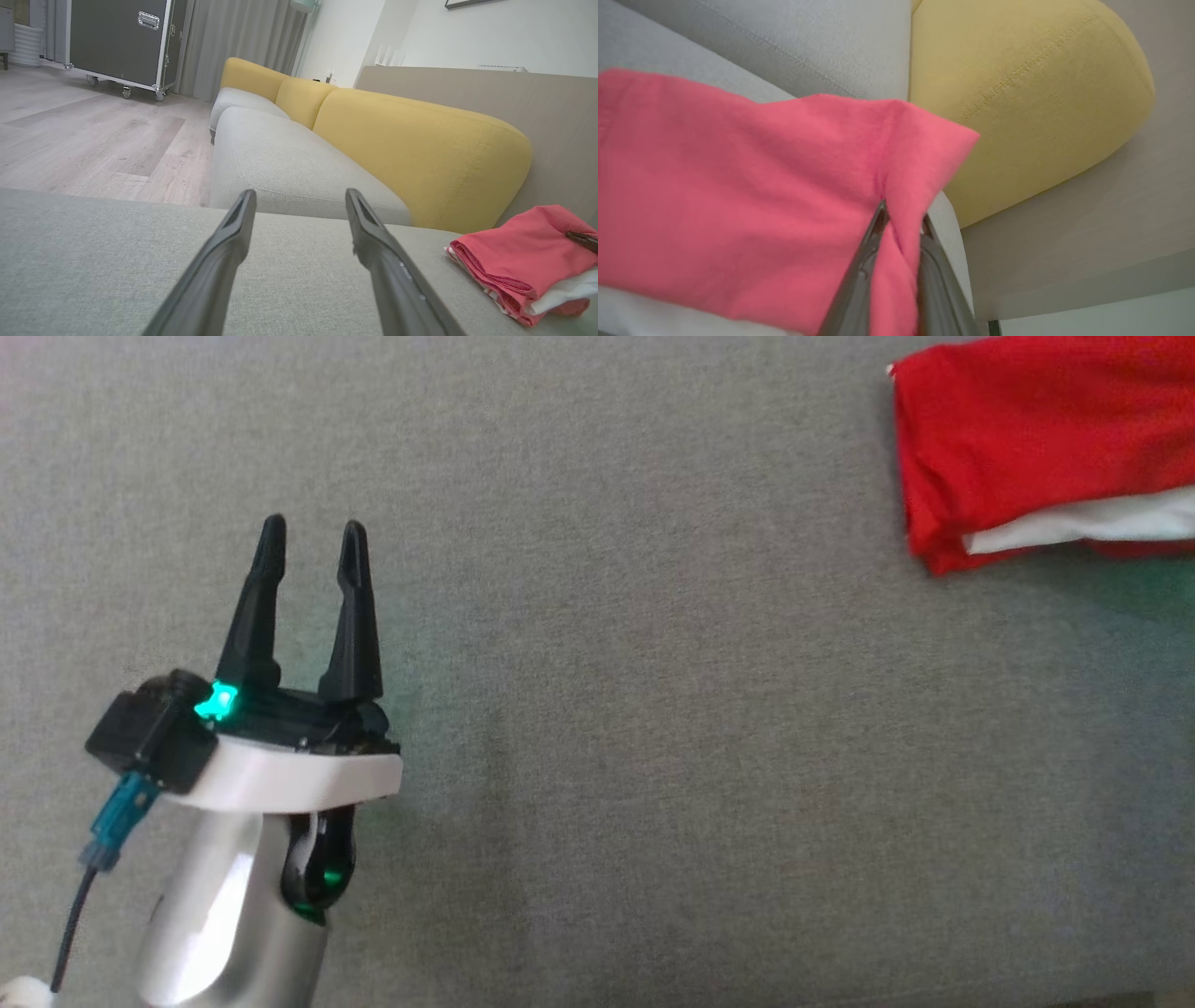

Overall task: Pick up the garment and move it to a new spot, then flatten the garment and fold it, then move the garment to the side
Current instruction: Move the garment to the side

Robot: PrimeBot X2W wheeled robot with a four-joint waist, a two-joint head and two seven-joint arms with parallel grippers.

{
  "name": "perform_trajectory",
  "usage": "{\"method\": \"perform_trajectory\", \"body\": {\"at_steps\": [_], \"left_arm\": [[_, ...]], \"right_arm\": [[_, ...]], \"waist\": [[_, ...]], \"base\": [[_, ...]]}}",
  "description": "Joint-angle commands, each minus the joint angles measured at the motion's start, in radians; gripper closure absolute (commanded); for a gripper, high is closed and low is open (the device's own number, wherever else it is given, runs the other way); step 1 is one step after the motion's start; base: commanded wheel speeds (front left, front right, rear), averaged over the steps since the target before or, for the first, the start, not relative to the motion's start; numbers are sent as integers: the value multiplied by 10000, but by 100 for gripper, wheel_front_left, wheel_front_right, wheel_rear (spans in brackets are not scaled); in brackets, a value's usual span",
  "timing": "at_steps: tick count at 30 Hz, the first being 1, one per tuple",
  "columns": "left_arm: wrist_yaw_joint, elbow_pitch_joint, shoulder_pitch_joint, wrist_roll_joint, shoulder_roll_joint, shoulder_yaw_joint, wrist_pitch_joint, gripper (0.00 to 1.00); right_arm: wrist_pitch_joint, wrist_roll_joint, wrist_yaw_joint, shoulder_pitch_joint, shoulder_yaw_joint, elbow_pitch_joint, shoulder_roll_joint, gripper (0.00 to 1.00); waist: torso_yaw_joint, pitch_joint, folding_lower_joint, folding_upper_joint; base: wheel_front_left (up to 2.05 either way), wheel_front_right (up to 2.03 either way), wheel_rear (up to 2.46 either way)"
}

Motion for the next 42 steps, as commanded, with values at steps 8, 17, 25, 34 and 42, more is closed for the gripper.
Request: {"method": "perform_trajectory", "body": {"at_steps": [8,17,25,34,42], "left_arm": [[15,-341,-602,-193,477,206,-49,0],[15,-213,-632,-233,569,279,-49,0],[15,-130,-169,-60,437,700,-49,0],[15,-176,531,401,197,1384,-49,0],[15,-35,1416,674,-35,1939,-49,0]], "right_arm": [[453,-481,-9,311,-341,-698,-630,100],[539,-704,-9,596,-883,-967,-233,0],[25,-784,-9,588,-643,-1630,903,0],[-1080,547,-9,1050,-658,-2317,3158,0],[-2318,2128,-9,2075,-720,-2388,4473,0]], "waist": [[181,573,-2,0],[136,422,-2,0],[13,-683,-2,0],[130,-2025,-2,0],[254,-2978,-2,0]], "base": [[0,0,0],[0,0,0],[0,0,0],[0,0,0],[0,0,0]]}}
